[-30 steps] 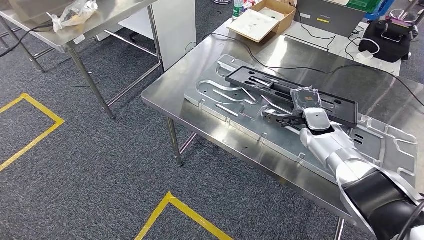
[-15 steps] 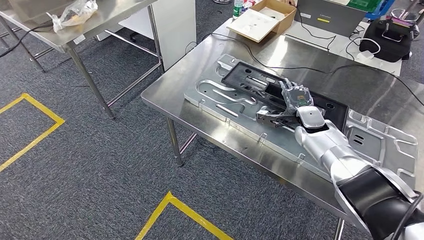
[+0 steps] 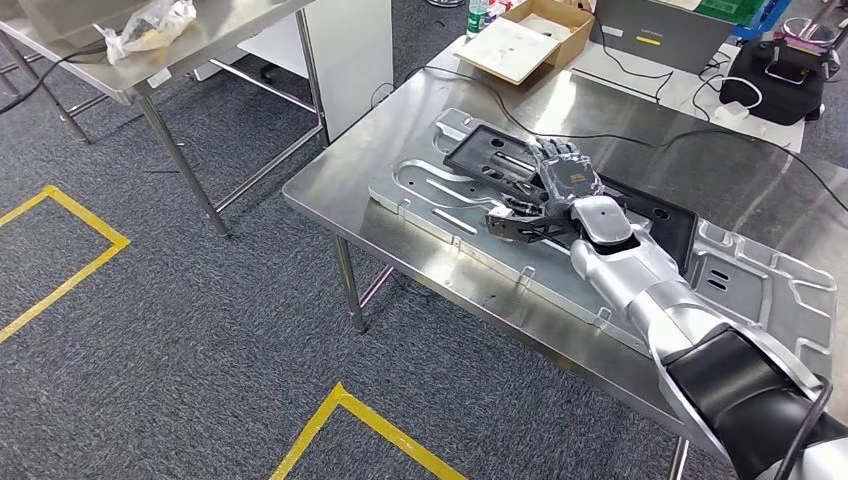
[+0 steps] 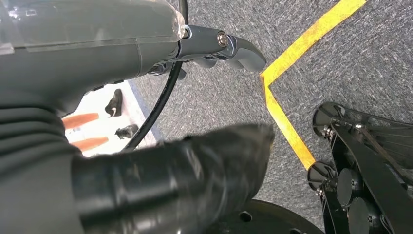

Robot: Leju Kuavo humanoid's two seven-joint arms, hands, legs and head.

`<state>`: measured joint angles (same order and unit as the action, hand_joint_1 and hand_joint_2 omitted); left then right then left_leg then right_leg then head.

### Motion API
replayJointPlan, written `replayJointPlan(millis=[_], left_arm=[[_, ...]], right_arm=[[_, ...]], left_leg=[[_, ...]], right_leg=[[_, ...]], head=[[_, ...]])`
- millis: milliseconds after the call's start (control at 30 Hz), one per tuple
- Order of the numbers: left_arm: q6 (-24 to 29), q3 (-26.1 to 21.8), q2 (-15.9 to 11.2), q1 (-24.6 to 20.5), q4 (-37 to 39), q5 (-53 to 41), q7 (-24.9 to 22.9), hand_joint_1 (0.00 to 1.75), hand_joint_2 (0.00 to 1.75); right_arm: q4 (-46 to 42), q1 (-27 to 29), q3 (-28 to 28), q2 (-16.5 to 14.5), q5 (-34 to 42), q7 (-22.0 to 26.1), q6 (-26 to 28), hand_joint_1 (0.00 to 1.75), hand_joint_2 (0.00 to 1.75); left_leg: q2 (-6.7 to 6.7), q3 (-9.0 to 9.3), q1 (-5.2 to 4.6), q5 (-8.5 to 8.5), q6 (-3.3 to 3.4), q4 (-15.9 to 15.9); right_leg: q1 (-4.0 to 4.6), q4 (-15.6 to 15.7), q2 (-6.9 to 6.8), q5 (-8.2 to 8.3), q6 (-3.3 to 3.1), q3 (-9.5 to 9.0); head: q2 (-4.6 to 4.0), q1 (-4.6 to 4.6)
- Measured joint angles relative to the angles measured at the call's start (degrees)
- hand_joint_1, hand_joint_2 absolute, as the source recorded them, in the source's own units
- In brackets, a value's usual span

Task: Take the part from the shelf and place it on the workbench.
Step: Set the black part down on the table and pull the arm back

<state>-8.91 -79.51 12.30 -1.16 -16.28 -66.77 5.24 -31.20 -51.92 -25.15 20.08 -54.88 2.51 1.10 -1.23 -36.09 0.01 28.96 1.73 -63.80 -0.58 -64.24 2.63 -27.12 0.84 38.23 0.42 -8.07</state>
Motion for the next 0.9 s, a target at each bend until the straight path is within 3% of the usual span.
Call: replayJointPlan(millis=[200, 433, 900], left_arm=[[-0.9, -1.0, 0.5, 0.1, -0.2, -0.4, 0.4, 0.0, 0.0], [-1.3, -1.0, 0.9, 0.2, -0.7, -1.5, 0.5, 0.0, 0.0], [-1.3, -1.0, 1.1, 0.1, -1.1, -2.6, 0.4, 0.0, 0.0]], right_arm=[[-13.4, 1.6, -0.4, -0.1, 8.2, 2.3, 3.1, 0.0, 0.0], [-29.2, 2.6, -0.5, 0.0, 13.7, 3.6, 1.7, 0.0, 0.0], [-36.5, 3.7, -2.0, -0.1, 14.9, 4.0, 1.1, 0.0, 0.0]], left_leg=[[0.02, 0.08, 0.0, -0.01, -0.02, 0.1], [0.02, 0.13, 0.0, -0.02, -0.03, 0.3], [0.01, 0.15, 0.0, -0.02, -0.03, 0.3]], right_leg=[[0.0, 0.1, 0.03, 0.0, -0.01, -0.01], [0.0, 0.2, 0.04, 0.01, -0.02, -0.03], [0.01, 0.3, 0.01, 0.02, -0.03, -0.12]], head=[[0.0, 0.0], [-0.01, 0.0], [-0.01, 0.0]])
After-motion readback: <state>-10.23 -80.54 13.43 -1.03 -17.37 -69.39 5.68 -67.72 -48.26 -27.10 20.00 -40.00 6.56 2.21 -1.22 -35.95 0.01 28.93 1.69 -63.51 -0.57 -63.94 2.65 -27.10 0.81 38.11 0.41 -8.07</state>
